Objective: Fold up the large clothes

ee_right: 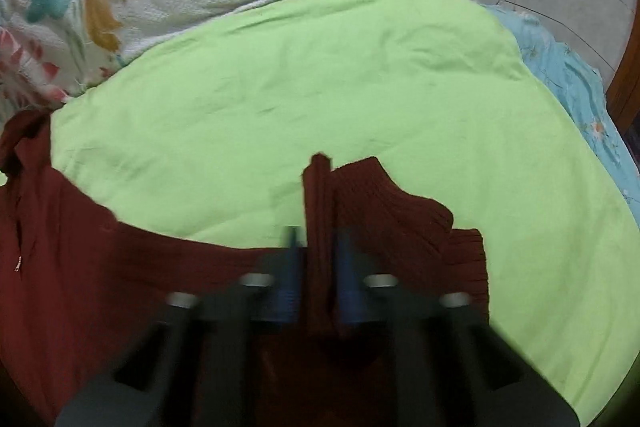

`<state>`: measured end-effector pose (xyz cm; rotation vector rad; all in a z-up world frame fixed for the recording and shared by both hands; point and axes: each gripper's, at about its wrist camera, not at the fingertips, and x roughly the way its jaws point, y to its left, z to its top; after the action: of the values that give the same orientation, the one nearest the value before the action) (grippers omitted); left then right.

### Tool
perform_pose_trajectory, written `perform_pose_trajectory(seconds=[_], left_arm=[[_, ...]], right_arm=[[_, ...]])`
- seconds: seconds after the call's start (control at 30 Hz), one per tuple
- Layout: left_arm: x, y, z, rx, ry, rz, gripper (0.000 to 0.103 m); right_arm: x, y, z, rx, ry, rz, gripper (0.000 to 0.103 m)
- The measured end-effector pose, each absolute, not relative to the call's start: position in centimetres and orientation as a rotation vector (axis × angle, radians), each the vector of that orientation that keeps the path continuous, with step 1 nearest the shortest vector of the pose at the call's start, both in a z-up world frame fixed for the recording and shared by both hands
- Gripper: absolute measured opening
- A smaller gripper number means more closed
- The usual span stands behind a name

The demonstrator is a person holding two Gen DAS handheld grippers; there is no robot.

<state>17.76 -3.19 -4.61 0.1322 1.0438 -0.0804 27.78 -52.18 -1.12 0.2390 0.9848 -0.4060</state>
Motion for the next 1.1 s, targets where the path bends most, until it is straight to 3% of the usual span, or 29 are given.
perform_pose_trajectory(seconds=[0.27,0.47,0.73,0.97,1.07,1.1], left_arm=[[18.7,-2.1,-4.8,0.073,1.041,-0.081,0.098],[18.3,-0.6,-4.1,0.03,1.02,-0.064,0.098],[17.8,3.0,-3.7,-0.038,1.006,-0.023,0.098],[18.1,6.0,-3.5,-0.09,0.998,0.017,0.098],[18.6,6.7,-3.2,-0.109,0.989,0.01,0.098],[18.9,6.8,-3.1,-0.117,0.985,0.004,0.098]], right_arm=[[26.1,-43.6,3.1,0.363,0.822,-0.144,0.006],[27.8,-31.4,3.9,0.42,0.793,0.103,0.006],[31.6,-14.6,-0.4,0.453,0.888,0.375,0.006],[33.7,-8.1,-3.3,0.511,0.949,0.518,0.006],[33.8,-7.1,-3.9,0.538,0.989,0.576,0.015],[33.6,-7.3,-3.9,0.542,0.994,0.579,0.032]])
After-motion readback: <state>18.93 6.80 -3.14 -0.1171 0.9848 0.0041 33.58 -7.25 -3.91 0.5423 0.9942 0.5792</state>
